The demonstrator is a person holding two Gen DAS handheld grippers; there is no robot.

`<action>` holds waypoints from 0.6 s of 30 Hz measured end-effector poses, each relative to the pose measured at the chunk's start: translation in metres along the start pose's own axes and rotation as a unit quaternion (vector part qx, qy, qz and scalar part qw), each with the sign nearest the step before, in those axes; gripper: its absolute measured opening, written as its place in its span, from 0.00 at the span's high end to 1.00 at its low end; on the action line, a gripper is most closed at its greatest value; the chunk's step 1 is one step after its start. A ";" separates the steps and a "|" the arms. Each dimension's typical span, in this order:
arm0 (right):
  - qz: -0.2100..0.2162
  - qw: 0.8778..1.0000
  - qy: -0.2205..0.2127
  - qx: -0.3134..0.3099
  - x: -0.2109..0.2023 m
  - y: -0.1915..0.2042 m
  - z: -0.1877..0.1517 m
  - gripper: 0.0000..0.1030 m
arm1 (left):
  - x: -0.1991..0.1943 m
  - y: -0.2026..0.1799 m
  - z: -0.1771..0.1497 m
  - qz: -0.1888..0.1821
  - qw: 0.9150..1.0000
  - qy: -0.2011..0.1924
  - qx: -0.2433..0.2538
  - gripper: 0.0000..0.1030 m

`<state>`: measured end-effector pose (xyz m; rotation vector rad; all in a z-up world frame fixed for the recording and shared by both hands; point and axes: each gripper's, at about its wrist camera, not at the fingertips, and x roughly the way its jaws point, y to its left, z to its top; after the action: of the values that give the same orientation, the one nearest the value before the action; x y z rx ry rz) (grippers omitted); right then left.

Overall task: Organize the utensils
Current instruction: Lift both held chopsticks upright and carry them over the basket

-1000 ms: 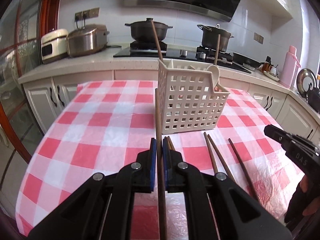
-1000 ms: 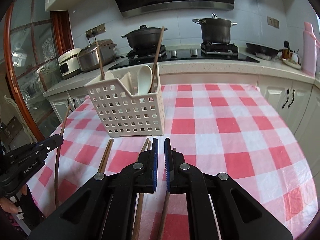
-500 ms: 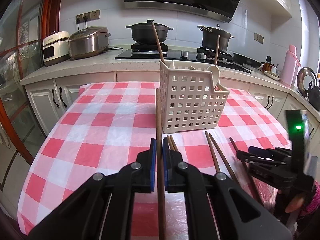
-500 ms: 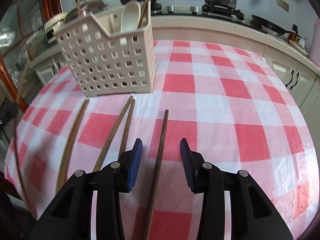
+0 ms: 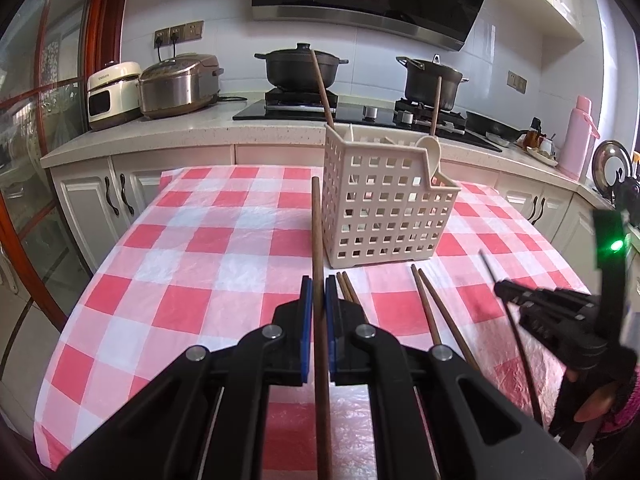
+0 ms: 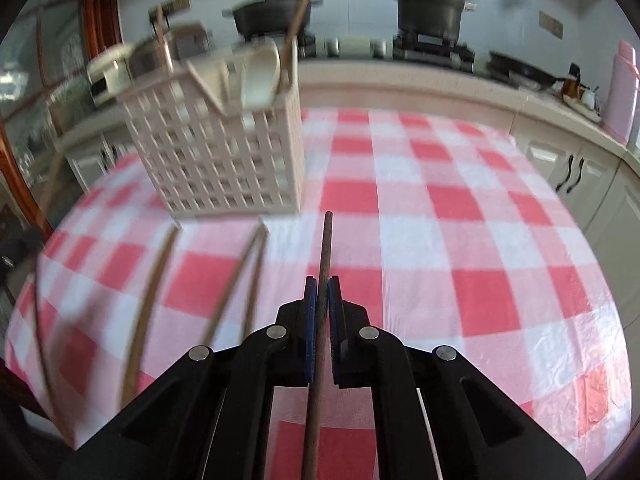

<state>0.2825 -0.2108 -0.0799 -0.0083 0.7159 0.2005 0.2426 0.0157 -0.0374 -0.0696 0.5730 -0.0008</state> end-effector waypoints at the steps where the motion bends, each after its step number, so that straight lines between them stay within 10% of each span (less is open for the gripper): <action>1: 0.005 1.000 -0.017 0.003 -0.010 0.000 0.003 0.94 | -0.002 0.000 0.001 0.000 1.000 -0.003 0.000 0.94; 18: 0.031 0.988 -0.154 -0.007 -0.111 0.013 0.017 0.94 | -0.045 -0.007 0.005 0.000 0.998 -0.063 0.008 0.94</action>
<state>0.2090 -0.2163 0.0059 0.0308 0.4062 0.2590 0.2079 0.0101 -0.0081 -0.0530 0.4461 -0.0017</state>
